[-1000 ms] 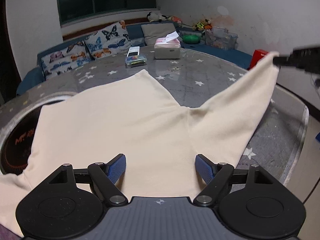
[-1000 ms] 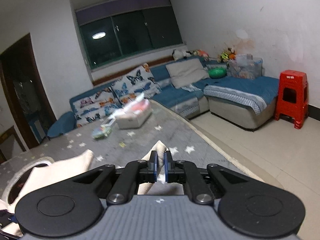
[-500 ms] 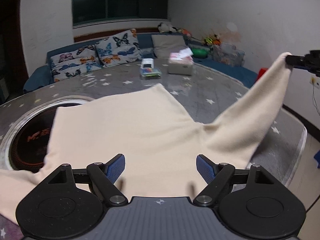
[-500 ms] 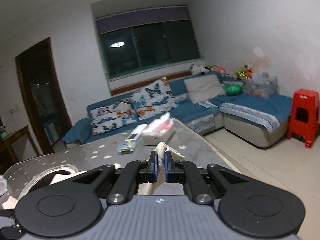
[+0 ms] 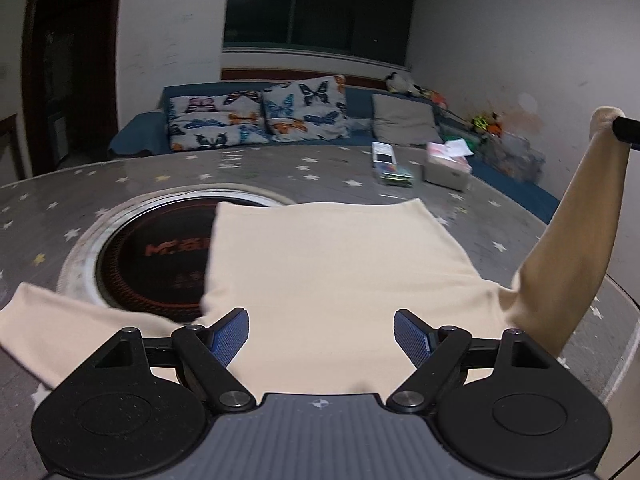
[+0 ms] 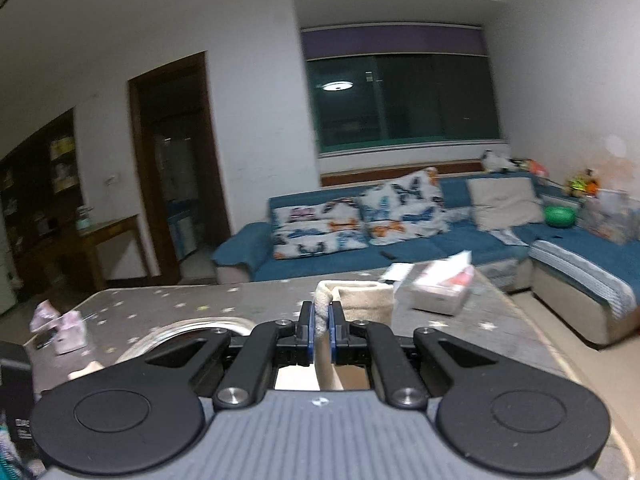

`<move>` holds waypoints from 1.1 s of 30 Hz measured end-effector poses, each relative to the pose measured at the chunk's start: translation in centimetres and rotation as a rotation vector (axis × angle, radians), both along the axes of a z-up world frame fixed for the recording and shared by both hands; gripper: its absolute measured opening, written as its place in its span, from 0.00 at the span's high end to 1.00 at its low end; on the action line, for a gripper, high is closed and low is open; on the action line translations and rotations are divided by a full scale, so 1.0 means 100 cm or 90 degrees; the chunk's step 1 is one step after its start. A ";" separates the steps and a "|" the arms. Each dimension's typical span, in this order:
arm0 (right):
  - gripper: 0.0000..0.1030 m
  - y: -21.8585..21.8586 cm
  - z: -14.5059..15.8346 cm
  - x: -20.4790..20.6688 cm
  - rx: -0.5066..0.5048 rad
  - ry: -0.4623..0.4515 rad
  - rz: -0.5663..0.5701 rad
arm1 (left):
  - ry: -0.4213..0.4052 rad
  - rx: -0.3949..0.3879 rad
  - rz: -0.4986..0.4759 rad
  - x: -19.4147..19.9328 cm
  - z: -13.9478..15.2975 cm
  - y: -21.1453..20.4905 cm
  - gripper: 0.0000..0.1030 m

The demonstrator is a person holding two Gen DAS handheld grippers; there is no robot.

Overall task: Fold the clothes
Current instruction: 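Grasp the sleeve cuff with the right gripper and lift it up, then lay the held sleeve across the sweatshirt body with the right gripper and release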

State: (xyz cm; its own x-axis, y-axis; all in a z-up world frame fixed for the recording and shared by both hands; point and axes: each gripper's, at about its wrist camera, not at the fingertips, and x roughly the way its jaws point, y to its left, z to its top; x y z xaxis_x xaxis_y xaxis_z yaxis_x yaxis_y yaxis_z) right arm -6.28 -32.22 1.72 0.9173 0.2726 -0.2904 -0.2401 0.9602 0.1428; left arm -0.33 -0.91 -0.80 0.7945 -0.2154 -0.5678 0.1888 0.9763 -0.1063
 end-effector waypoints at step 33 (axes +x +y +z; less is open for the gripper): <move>0.89 0.096 -0.086 0.023 -0.107 0.189 0.189 | -0.004 -0.025 0.066 -0.022 -0.003 0.053 0.21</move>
State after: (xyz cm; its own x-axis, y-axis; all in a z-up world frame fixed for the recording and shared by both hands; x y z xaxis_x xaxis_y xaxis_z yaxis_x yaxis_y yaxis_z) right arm -3.98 -22.58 -6.89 0.6769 0.4378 -0.5917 -0.4812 0.8715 0.0944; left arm -2.52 4.37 -1.12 0.8167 -0.1544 -0.5560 0.0879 0.9856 -0.1446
